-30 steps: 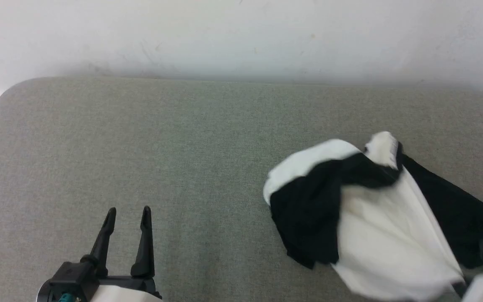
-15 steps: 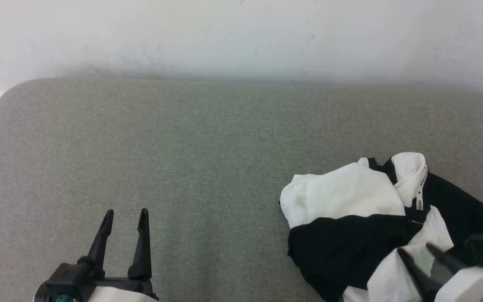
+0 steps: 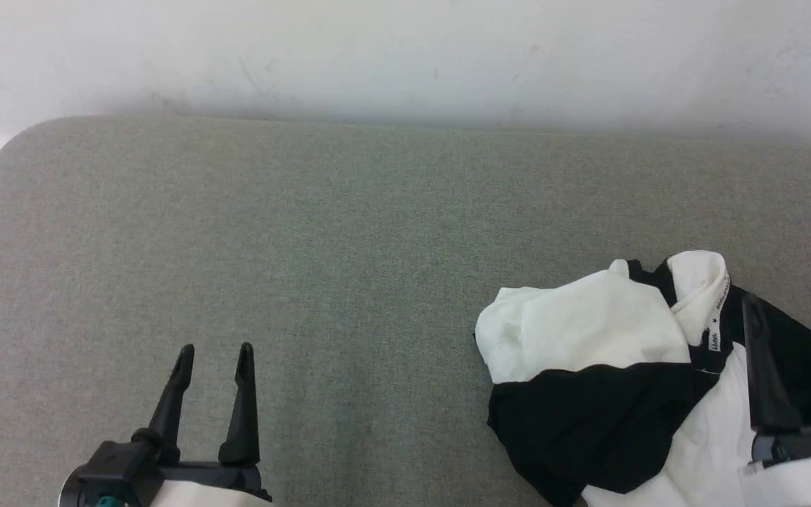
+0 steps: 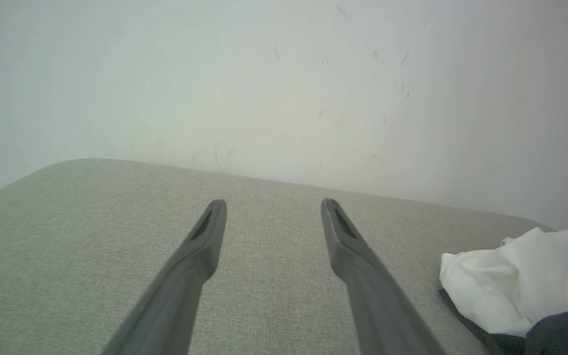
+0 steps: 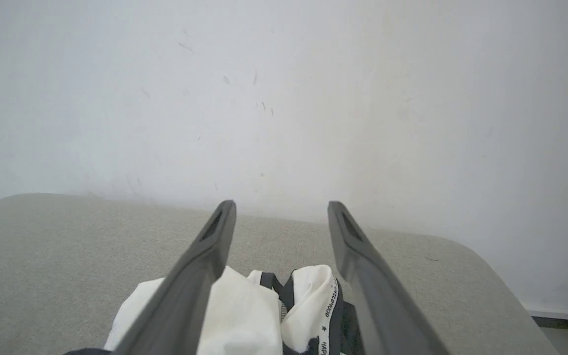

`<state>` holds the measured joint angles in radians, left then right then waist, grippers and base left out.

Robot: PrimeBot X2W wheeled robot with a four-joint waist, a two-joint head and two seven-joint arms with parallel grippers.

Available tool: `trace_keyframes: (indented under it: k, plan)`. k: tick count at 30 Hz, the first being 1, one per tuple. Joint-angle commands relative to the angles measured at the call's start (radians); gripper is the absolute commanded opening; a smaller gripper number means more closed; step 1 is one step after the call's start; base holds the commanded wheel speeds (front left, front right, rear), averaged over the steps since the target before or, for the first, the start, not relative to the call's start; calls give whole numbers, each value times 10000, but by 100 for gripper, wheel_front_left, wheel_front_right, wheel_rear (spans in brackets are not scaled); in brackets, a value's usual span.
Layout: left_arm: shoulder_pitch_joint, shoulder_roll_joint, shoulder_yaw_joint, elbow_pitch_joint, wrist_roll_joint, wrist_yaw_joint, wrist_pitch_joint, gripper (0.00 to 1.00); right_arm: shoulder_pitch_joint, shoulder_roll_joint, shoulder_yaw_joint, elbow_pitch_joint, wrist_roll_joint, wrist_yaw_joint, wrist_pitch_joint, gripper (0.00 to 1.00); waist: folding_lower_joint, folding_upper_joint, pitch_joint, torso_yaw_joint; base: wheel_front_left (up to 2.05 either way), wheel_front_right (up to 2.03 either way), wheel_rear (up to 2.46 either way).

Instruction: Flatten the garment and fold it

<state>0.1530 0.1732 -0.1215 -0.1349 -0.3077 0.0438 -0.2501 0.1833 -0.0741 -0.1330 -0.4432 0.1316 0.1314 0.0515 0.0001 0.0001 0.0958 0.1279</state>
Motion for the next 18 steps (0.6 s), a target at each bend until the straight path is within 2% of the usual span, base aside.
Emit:
trace_keyframes:
  k: [1, 4, 10, 14, 18]
  plan:
    - [32, -49, -13, -87, 74, -50, -83, 100, 262, 81, -119, 165, -183, -7, -367, 100, -1, -1, 20, -26, 0, 0, 0]
    - [173, -73, -52, -255, 300, -100, -104, 100, 626, 220, -408, 656, -353, -7, -1353, 100, -1, -1, 37, -115, 0, 0, 0]
    - [75, 72, -676, -1074, 974, -312, 116, 100, 627, 235, -791, 1494, 375, -7, -2394, 100, -1, -1, 101, -364, 0, 0, 0]
    - [-498, 402, -1419, -1838, 1440, -720, 1323, 100, 299, 236, -1213, 1627, 452, -7, -2702, 100, -1, -1, 188, -490, 0, 0, 0]
    - [-1213, 724, -2428, -2307, 1509, -1322, 3107, 100, 132, 237, -1494, 1727, 514, -7, -2812, 100, -1, -1, 365, -545, 0, 0, 0]
